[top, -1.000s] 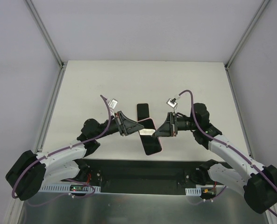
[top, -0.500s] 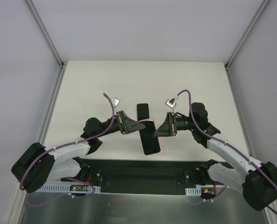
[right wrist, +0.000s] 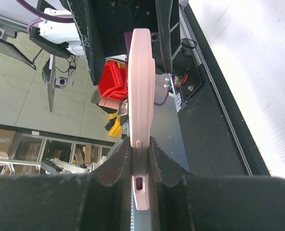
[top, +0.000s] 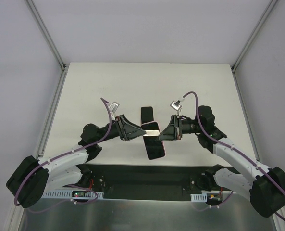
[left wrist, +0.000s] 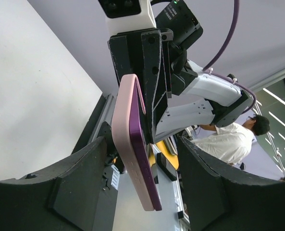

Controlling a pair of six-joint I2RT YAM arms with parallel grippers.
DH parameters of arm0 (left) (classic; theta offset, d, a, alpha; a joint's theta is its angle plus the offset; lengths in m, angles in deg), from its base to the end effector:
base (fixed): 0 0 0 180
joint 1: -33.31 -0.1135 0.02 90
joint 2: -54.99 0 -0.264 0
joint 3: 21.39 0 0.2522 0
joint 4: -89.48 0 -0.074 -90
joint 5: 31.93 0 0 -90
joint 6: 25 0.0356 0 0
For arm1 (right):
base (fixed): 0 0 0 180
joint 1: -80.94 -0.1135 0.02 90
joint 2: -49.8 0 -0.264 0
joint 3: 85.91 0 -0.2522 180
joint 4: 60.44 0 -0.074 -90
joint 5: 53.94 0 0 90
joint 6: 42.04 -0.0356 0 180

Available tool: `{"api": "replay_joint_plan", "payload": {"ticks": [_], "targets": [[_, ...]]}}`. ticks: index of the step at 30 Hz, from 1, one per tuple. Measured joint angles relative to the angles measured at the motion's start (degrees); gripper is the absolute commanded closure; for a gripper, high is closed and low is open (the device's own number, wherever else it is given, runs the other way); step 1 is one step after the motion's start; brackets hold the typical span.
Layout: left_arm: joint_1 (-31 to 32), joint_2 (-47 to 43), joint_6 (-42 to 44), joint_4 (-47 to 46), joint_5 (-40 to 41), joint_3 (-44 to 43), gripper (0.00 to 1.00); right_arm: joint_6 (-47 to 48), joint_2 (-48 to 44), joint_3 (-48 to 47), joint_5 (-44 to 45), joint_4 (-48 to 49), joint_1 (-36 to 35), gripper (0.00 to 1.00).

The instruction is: Put the phone into the phone case

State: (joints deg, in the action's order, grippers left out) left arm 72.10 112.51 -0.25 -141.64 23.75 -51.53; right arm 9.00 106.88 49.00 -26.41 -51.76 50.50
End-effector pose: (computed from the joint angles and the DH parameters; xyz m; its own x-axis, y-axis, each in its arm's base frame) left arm 0.1408 -0.1390 0.2618 -0.7038 -0.3966 -0.5894 0.6700 -0.0949 -0.7363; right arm 0.1681 0.1354 0.2775 -0.6659 -0.0542 -0.7441 -0.7443 -0.0205 0.6675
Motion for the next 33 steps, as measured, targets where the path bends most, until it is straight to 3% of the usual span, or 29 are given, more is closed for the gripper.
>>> {"api": "replay_joint_plan", "payload": {"ticks": [4, 10, 13, 17, 20, 24, 28, 31, 32, 33], "targets": [[-0.3, -0.1, -0.4, 0.0, 0.0, 0.3, 0.44, -0.6, 0.4, 0.0, -0.5, 0.9, -0.1, 0.95], [-0.3, -0.1, -1.7, -0.9, 0.3, 0.7, 0.84, -1.0, 0.4, 0.2, -1.3, 1.6, -0.2, 0.91], [-0.3, 0.1, -2.8, -0.9, 0.4, 0.9, 1.0, -0.7, 0.4, 0.3, -1.4, 2.1, -0.2, 0.84], [-0.7, 0.9, -3.3, -0.8, 0.3, 0.9, 1.0, -0.6, 0.5, 0.7, -0.9, 2.3, -0.2, 0.73], [-0.7, 1.0, -1.9, 1.9, -0.4, -0.1, 1.0, -1.1, 0.6, 1.1, -0.7, 2.1, -0.2, 0.72], [-0.7, 0.3, 0.4, 6.4, -0.8, -1.6, 1.0, -1.5, 1.9, 1.1, -0.6, 2.1, -0.1, 0.77], [-0.7, -1.8, 1.9, 11.7, -0.1, -2.1, 0.98, -1.4, 3.5, 1.1, -0.5, 1.9, -0.2, 0.92], [-0.7, -2.0, 1.8, 12.9, 0.0, -2.1, 0.74, -1.2, 3.6, 1.1, -0.5, 1.9, -0.2, 0.95], [-0.7, -2.0, 1.7, 12.8, 0.0, -2.1, 0.59, -1.1, 3.6, 1.1, -0.5, 1.9, -0.2, 0.96], [-0.7, -2.0, 1.7, 12.6, 0.0, -2.1, 0.56, -1.1, 3.6, 1.1, -0.5, 2.1, -0.2, 0.96]]}}
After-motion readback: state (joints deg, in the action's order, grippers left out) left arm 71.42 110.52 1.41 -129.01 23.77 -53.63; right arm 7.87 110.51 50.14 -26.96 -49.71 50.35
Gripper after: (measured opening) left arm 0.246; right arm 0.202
